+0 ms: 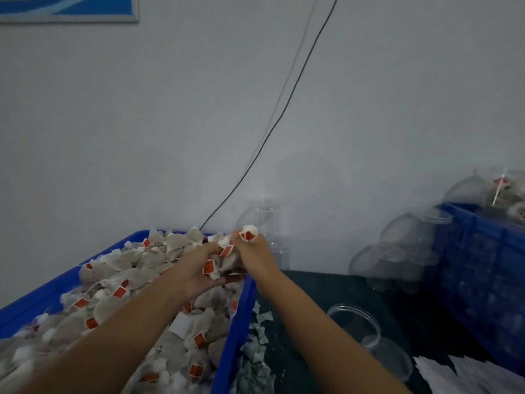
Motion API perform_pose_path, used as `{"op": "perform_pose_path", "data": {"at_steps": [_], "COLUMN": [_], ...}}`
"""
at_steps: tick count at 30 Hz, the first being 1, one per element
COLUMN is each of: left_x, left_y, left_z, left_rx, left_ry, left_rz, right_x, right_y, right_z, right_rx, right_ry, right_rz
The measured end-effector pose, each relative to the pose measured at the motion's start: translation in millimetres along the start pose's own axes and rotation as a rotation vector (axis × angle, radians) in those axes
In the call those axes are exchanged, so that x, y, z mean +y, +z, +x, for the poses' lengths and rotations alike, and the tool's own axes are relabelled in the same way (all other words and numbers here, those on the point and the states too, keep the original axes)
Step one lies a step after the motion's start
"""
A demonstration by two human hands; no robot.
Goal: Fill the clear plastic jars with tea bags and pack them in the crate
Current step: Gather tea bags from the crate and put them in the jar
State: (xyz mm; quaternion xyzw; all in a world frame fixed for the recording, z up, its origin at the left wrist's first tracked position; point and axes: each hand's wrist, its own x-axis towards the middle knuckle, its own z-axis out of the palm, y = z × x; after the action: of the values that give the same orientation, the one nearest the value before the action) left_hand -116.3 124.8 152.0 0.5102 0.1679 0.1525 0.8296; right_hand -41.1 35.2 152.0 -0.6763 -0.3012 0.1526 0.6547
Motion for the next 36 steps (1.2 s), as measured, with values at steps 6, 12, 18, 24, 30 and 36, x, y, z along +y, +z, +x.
{"op": "perform_pose_path", "data": {"at_steps": [6, 12, 18, 24, 30, 36], "left_x": [-12.6, -32.7, -69.4, -100.7, -117.3, -125.4], "left_y": [71.5, 126.2, 166.9, 155.0, 146.7, 139.2], "left_z": [-10.7, -18.6, -17.4, -11.5, -2.9, 5.6], "left_rx": [-0.019, -0.039, 0.064, 0.023, 0.014, -0.077], "left_ry": [0.015, 0.047, 0.127, 0.11, 0.136, 0.196], "left_rz": [0.027, -0.004, -0.058, -0.182, -0.244, -0.344], "right_x": [-16.2, -26.5, -24.1, 2.7, 19.2, 14.5], "right_y": [-57.8, -105.7, -138.8, -167.6, -180.7, -183.4], "right_z": [-21.4, -35.6, -38.8, -49.0, -56.0, -49.5], "right_rx": [0.049, 0.049, -0.016, -0.164, -0.047, 0.007], "right_ry": [0.054, -0.058, 0.02, 0.191, -0.082, -0.342], "right_rz": [0.091, -0.116, -0.315, 0.058, -0.067, -0.224]}}
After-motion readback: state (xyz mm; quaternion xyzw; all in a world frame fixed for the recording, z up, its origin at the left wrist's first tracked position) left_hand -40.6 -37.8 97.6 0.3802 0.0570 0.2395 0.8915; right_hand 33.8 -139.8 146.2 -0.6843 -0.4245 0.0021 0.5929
